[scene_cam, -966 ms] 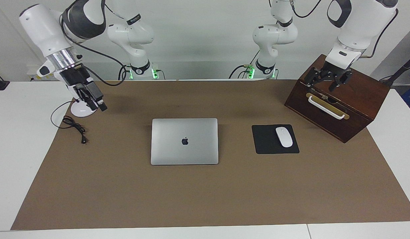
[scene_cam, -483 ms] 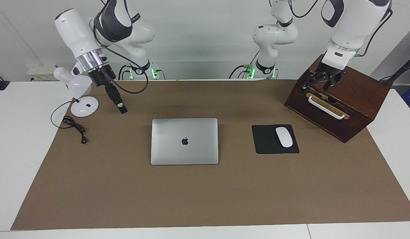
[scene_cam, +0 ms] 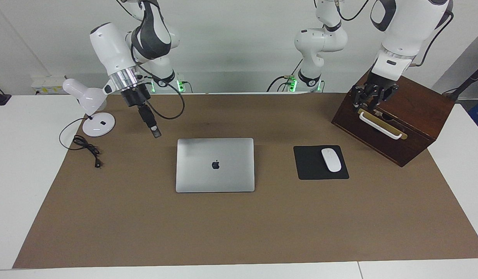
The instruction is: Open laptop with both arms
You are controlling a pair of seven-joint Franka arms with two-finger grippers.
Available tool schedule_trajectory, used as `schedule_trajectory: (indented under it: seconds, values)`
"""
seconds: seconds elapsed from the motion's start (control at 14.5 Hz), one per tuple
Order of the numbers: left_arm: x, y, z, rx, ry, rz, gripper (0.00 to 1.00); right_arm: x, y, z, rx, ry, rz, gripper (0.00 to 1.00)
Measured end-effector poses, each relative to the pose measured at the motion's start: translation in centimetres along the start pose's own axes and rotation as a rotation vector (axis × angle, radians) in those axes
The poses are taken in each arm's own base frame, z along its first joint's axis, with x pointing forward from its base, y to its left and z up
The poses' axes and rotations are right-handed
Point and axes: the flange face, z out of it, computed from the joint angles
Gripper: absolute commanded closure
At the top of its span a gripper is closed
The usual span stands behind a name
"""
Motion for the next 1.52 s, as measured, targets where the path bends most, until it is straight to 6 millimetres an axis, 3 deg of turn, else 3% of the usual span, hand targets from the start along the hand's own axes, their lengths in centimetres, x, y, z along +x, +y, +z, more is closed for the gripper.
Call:
schedule_trajectory:
  seconds: [0.14,0.55,0.76,1.1,1.52]
  values:
    - [0.0,0.3,0.1,-0.035,-0.006,-0.009,1.0,-2.1,0.6,1.0,0.01,-0.003,0.001,0.0]
    - [0.8,1.1,0.5,-0.087,0.058,-0.014,1.0,-3.3,1.8,2.3,-0.02,-0.019,-0.004,0.0]
    - [0.5,3.6,2.7,-0.1,0.105,0.032,1.0,-6.0,2.8,3.4,-0.052,-0.058,0.001,0.0]
    - [-2.4,6.0,5.7,-0.106,0.165,0.167,1.0,-10.1,4.7,4.2,-0.152,-0.163,0.029,0.0]
    - [-8.6,10.0,11.2,-0.147,0.328,0.279,1.0,-10.3,7.3,6.1,-0.208,-0.156,0.033,0.0]
